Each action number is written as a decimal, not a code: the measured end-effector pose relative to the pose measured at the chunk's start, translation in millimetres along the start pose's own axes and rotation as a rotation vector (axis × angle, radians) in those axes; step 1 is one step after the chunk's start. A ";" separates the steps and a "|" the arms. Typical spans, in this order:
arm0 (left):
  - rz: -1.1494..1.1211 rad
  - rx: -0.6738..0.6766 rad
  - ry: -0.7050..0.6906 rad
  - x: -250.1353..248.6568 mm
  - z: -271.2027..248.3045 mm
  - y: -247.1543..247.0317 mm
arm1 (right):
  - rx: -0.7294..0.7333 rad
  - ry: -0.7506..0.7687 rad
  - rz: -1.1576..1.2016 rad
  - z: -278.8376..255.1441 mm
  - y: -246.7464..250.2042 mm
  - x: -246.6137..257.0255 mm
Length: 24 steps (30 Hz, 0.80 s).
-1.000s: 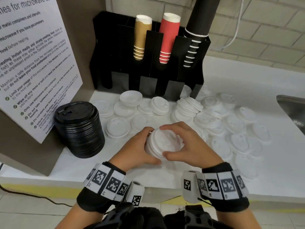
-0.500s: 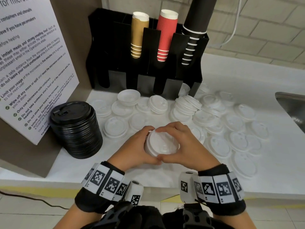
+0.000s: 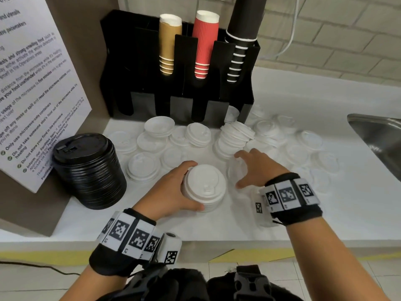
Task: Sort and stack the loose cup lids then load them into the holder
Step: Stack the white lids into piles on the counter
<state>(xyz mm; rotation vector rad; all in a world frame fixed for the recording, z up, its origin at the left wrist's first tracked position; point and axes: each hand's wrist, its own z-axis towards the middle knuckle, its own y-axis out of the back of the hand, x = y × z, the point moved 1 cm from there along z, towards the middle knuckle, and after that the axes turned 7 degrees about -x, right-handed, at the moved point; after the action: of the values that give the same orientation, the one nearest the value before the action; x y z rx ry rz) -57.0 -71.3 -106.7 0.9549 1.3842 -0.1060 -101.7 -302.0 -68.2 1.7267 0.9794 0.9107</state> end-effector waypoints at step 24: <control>-0.078 -0.024 0.000 1.2 -1.5 -3.2 | -0.167 0.153 0.476 -2.2 36.5 19.3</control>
<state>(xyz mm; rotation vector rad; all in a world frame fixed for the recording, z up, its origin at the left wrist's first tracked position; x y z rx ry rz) -59.7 -71.8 -109.2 0.8817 1.4197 -0.1478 -87.8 -293.3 -30.2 1.7960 0.5695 1.4041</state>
